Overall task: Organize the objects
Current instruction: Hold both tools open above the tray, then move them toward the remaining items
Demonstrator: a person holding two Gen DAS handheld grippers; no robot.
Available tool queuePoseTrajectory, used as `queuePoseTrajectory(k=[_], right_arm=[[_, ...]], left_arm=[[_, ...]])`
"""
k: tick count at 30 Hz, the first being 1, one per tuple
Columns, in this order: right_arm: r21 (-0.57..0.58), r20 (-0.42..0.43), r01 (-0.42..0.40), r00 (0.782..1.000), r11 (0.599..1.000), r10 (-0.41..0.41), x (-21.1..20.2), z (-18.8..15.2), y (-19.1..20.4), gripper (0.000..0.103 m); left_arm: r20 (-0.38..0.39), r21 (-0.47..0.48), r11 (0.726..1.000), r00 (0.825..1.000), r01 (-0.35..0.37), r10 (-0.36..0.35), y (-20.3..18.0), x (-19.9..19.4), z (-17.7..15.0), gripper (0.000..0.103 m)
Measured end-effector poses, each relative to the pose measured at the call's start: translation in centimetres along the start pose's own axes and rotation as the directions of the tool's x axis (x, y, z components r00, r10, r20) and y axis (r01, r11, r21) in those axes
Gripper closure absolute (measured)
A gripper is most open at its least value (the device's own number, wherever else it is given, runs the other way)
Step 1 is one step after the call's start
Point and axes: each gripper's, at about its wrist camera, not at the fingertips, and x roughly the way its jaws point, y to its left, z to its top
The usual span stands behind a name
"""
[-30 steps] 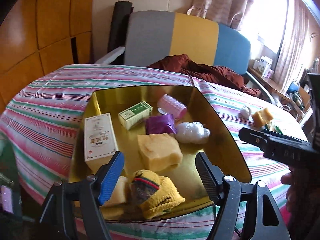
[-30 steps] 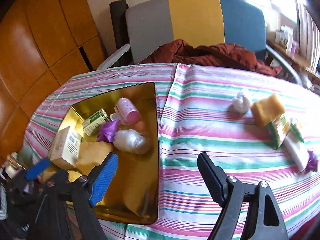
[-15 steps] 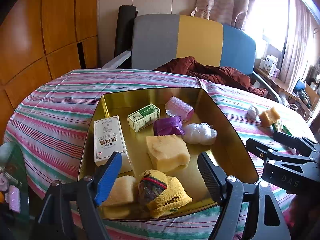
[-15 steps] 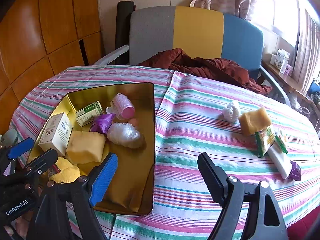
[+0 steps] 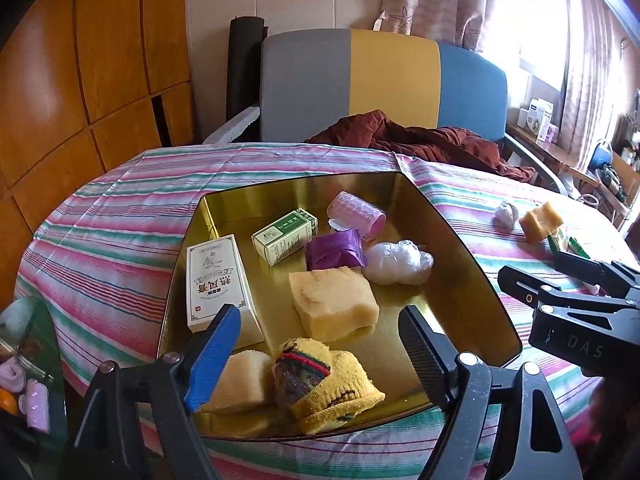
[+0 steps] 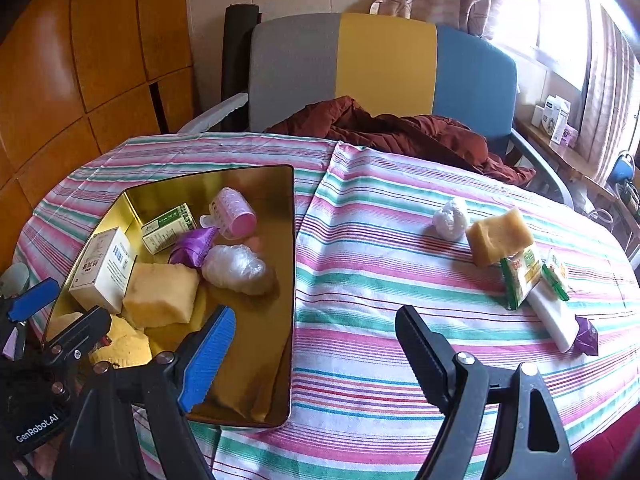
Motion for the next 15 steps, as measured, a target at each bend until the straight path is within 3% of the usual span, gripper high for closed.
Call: queuePoseTrajectory(k=[15], right_arm=[[0.019,-0.009,0.011,1.0,1.0,-0.011,0.08,-0.16,-0.68,0.019]], left_arm=[[0.02,0.032,0.999,1.0,-0.019,0.018,-0.52,-0.31,0.06,0.02]])
